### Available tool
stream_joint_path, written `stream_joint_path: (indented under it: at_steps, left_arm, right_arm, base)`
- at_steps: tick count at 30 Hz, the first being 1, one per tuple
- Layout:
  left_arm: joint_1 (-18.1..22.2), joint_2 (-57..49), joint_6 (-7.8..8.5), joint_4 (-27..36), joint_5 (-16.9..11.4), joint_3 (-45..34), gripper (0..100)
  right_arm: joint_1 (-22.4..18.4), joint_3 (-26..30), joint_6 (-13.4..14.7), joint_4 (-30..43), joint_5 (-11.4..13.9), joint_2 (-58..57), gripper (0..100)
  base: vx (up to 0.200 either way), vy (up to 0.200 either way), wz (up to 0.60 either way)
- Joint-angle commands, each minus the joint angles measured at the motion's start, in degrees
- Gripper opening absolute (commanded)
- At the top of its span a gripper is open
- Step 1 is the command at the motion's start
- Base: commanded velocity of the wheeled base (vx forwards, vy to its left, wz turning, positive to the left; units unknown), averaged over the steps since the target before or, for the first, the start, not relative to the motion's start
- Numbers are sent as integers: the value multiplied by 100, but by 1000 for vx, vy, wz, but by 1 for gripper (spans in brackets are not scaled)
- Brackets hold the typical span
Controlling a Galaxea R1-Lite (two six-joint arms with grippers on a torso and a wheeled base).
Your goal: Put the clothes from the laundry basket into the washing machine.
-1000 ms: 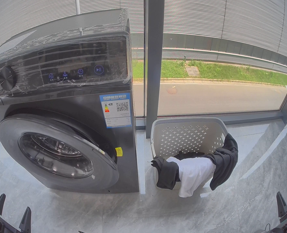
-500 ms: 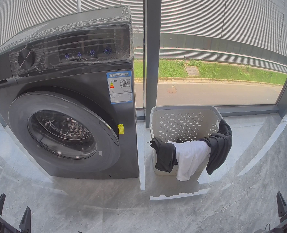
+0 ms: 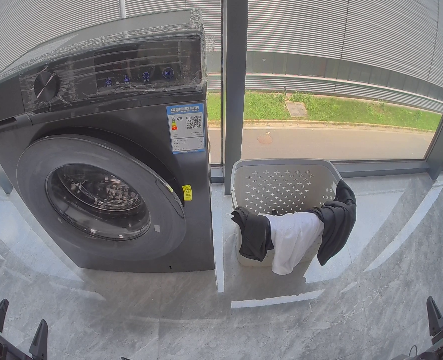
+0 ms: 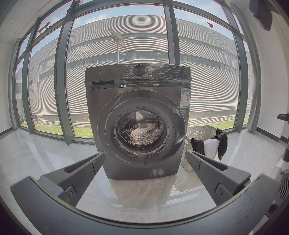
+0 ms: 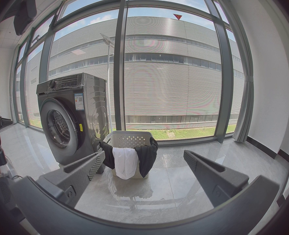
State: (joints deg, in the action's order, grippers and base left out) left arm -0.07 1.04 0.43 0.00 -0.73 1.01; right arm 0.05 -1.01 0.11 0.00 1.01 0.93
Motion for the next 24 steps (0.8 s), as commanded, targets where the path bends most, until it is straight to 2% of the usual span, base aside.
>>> stream_joint_path:
  at_steps: [1, 3, 24]
  left_arm:
    - [-1, -77, 1, 0, -6, -101, 100]
    - [-10, 2, 1, 0, -6, -101, 100]
    - [-28, -25, 1, 9, -6, -101, 100]
  right_arm:
    - [-5, 101, -2, 0, 4, -93, 100]
    - [-5, 101, 7, 0, 4, -93, 100]
    - [4, 101, 7, 0, 4, -93, 100]
  base:
    - [0, 0, 0]
    - [0, 0, 0]
    - [0, 200, 0]
